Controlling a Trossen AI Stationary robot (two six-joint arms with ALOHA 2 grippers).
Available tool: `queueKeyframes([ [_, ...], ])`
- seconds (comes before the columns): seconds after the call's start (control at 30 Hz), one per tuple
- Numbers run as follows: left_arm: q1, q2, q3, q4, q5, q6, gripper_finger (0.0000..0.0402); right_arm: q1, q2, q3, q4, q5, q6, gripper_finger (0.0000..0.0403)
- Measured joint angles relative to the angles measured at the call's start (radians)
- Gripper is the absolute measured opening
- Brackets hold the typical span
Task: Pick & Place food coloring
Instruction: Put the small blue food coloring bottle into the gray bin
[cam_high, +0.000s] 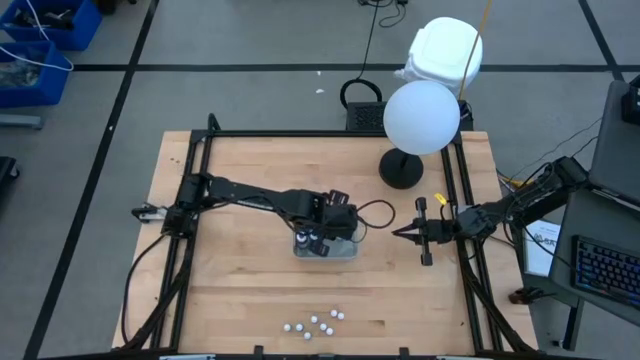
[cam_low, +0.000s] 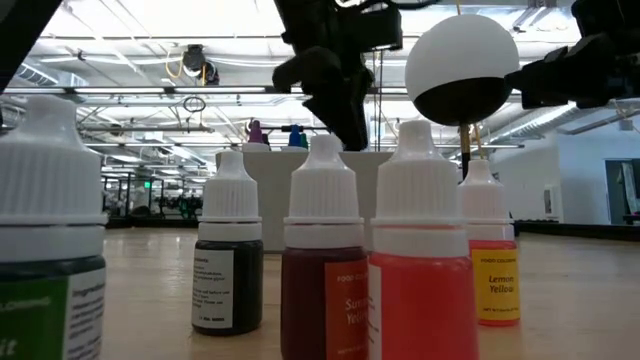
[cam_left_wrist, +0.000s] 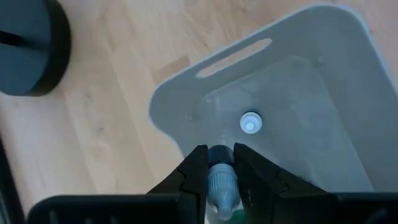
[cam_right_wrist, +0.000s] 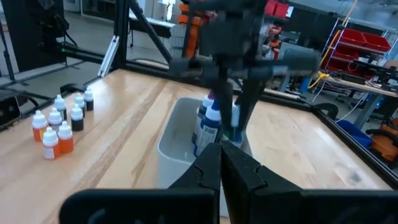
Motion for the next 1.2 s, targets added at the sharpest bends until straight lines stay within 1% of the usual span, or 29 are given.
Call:
queueKeyframes([
  [0.1,-0.002,0.012,0.0,0.001,0.001,-0.014,0.0075,0.0,0.0,0.0,0.018,-0.001,0.0,0.0],
  [0.23,-0.002,0.019,0.0,-0.002,0.034,-0.031,0.0075,0.0,0.0,0.0,0.017,-0.001,0.001,0.0],
  [0.37,-0.007,0.019,0.0,0.001,0.033,-0.028,0.0075,0.0,0.0,0.0,0.017,-0.001,0.012,0.0],
  [0.47,-0.026,0.019,0.0,0.007,0.029,0.06,0.0076,0.0,0.0,0.0,0.017,-0.001,0.014,0.0],
  [0.67,-0.111,0.019,0.0,0.009,0.036,0.357,0.0076,0.0,0.0,0.0,0.015,-0.001,0.014,0.0],
  [0.73,-0.137,0.019,0.0,0.016,0.026,0.418,0.0076,0.0,0.0,0.0,0.014,-0.001,0.014,0.0],
  [0.8,-0.155,0.019,0.0,0.027,0.009,0.442,0.0076,0.0,0.0,0.0,0.011,-0.002,0.014,0.0],
  [0.93,-0.166,0.019,0.0,0.073,-0.045,0.435,0.0076,0.0,0.0,0.0,0.009,-0.002,0.015,0.0],
  [1.07,-0.143,0.019,0.008,0.077,-0.098,0.367,0.0076,0.0,0.0,0.0,0.01,-0.002,0.015,0.0],
  [1.13,-0.122,0.019,0.021,0.07,-0.084,0.322,0.0076,0.0,0.0,0.0,0.015,-0.002,0.014,0.0],
  [1.2,-0.096,0.019,0.028,0.066,-0.047,0.28,0.0076,0.0,-0.001,0.0,0.02,-0.002,0.015,0.0],
])
